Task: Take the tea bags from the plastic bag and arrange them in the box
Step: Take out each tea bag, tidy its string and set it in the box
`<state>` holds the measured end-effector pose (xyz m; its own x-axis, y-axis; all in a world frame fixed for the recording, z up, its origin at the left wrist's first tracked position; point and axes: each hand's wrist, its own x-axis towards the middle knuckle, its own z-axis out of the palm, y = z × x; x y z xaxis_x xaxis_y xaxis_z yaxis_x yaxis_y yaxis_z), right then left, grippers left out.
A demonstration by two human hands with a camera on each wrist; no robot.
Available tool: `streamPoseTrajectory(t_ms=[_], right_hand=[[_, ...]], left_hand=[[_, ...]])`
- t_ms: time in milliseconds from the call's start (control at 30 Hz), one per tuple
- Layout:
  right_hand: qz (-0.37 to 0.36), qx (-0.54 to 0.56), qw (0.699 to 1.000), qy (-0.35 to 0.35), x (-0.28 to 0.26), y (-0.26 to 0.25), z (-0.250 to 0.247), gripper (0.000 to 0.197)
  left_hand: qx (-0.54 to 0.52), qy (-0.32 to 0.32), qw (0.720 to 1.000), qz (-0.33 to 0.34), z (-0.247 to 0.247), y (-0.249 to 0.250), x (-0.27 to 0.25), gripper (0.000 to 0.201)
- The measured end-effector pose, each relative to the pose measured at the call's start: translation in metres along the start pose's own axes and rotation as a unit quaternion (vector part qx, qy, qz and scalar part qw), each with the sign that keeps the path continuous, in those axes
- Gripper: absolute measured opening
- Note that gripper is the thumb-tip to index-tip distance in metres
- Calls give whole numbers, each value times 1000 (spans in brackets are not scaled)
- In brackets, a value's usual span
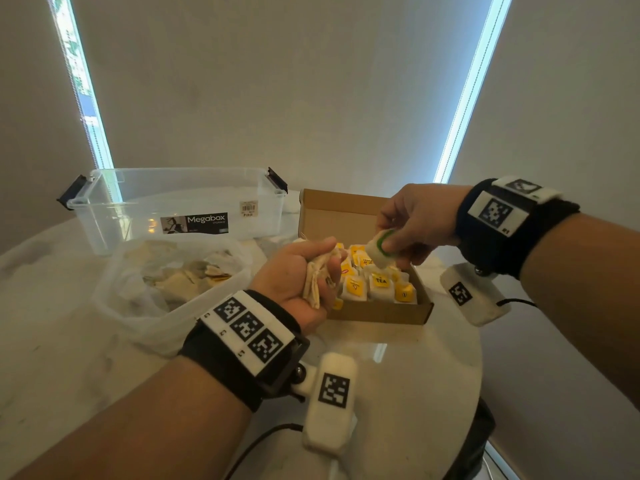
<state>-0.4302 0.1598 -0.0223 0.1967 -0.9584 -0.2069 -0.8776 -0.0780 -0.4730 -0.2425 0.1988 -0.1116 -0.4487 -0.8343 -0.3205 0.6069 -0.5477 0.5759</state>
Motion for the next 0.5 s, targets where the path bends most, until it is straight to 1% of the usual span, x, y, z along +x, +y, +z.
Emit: streamPoseTrajectory(t_ms=[67, 167, 300, 400, 467, 500], right_hand=[[-5, -81, 996, -19, 7, 4, 7, 7], [3, -137, 990, -44, 16, 10, 15, 20], [21, -159, 985, -71, 24, 17, 24, 19], [34, -165, 983, -72, 28, 22, 34, 16], [40, -160, 983, -75, 31, 24, 38, 21], [41, -159, 983, -79, 31, 24, 40, 25]], left_hand=[[2, 4, 1000, 2, 1, 1, 0, 19], [9, 8, 1000, -1, 0, 0, -1, 16], [17, 11, 1000, -3, -1, -1, -3, 14], [18, 11, 1000, -2, -2, -1, -2, 16], [17, 12, 1000, -1, -2, -2, -2, 19], [19, 11, 1000, -3, -2, -2, -2, 17]])
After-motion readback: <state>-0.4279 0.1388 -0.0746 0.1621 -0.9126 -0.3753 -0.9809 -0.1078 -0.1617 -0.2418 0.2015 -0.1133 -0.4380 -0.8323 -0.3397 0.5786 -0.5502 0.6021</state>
